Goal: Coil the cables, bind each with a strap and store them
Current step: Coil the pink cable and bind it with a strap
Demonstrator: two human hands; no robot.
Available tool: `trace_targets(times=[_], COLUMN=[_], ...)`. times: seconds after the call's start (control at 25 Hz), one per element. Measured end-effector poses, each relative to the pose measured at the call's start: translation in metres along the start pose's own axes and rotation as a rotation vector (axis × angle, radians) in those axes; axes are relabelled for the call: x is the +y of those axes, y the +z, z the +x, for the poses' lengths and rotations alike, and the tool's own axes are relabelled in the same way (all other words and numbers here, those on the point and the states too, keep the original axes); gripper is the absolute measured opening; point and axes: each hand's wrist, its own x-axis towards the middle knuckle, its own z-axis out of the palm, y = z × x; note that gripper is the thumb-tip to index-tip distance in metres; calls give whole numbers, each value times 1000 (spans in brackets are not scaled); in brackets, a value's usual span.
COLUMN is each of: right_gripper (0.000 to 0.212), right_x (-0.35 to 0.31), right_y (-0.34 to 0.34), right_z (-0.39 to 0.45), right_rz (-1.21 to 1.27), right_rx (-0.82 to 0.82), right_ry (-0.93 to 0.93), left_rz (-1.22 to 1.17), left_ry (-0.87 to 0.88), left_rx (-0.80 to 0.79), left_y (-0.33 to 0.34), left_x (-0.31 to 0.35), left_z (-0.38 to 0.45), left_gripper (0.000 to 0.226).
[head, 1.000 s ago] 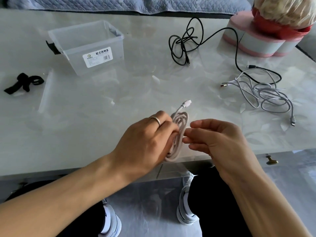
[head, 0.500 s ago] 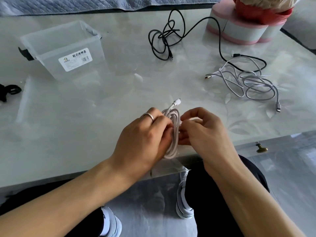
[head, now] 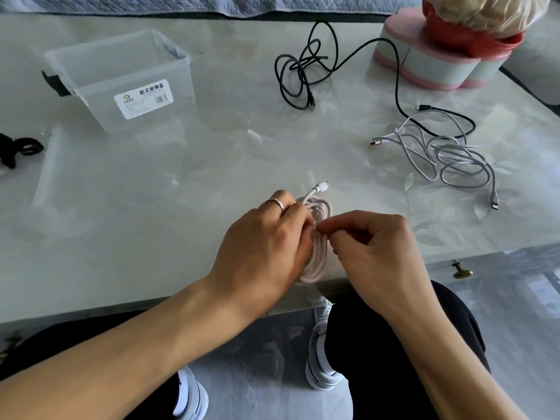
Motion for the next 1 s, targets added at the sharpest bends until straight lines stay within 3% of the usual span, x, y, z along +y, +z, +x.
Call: trace_targets(times=[0.32,0.6,0.8,1.0], right_gripper=[12,20,23,22], right_x=[0,6,5,4], right_y=[1,-11,-11,-13], right_z=[6,17,16,15], right_rz=[60,336,397,476], right_rx=[-34,-178,-111,-60], right_ry=[83,278,336,403], left_rz=[13,35,46,141], left_ry=[130,277,284,447], left_rx=[135,31,-34,-41], left_y=[-1,-1,-5,-6], left_x=[0,-7,-9,-9], left_z=[-2,7,12,13], left_gripper=[16,11,14,10])
